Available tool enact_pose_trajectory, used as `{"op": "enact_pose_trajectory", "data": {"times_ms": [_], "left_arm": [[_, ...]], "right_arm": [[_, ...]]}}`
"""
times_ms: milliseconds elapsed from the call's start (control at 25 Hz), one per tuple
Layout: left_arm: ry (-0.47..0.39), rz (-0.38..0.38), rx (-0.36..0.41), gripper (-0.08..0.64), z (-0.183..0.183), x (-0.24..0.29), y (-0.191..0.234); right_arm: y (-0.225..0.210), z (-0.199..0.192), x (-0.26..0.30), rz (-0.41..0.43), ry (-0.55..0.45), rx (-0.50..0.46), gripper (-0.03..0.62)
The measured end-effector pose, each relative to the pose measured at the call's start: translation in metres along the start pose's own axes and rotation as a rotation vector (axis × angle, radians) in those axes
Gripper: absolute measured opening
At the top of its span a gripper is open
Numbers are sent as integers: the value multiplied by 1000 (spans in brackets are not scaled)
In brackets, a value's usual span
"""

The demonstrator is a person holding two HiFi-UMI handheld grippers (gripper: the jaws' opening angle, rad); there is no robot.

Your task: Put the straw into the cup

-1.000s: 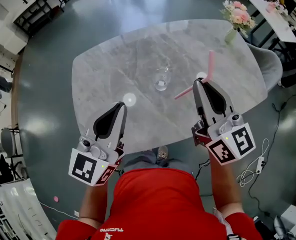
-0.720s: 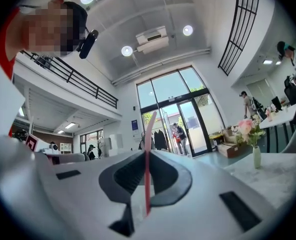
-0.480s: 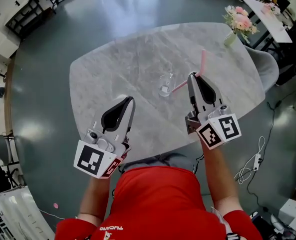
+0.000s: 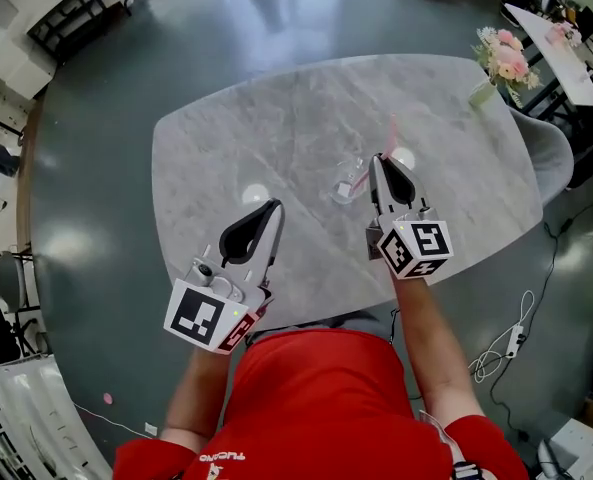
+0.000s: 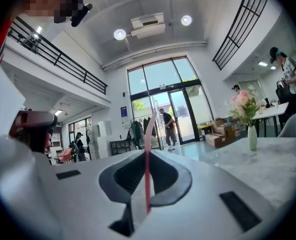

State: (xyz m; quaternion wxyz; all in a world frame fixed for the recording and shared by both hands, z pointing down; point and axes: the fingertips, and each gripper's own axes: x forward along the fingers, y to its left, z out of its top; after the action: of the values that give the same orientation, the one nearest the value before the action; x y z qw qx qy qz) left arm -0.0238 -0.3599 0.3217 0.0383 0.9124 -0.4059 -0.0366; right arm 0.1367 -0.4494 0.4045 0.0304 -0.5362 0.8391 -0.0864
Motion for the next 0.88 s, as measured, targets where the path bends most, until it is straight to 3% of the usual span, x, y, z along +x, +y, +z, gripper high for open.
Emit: {"op": "enact_pose_trajectory", "data": {"times_ms": [440, 880], "left_arm": [[32, 33, -7, 6, -15, 6, 7], [36, 51, -17, 6, -21, 6, 8]], "right_arm": [[-9, -59, 21, -1, 139, 67, 18], [-18, -78, 27, -5, 268, -13, 19]]}}
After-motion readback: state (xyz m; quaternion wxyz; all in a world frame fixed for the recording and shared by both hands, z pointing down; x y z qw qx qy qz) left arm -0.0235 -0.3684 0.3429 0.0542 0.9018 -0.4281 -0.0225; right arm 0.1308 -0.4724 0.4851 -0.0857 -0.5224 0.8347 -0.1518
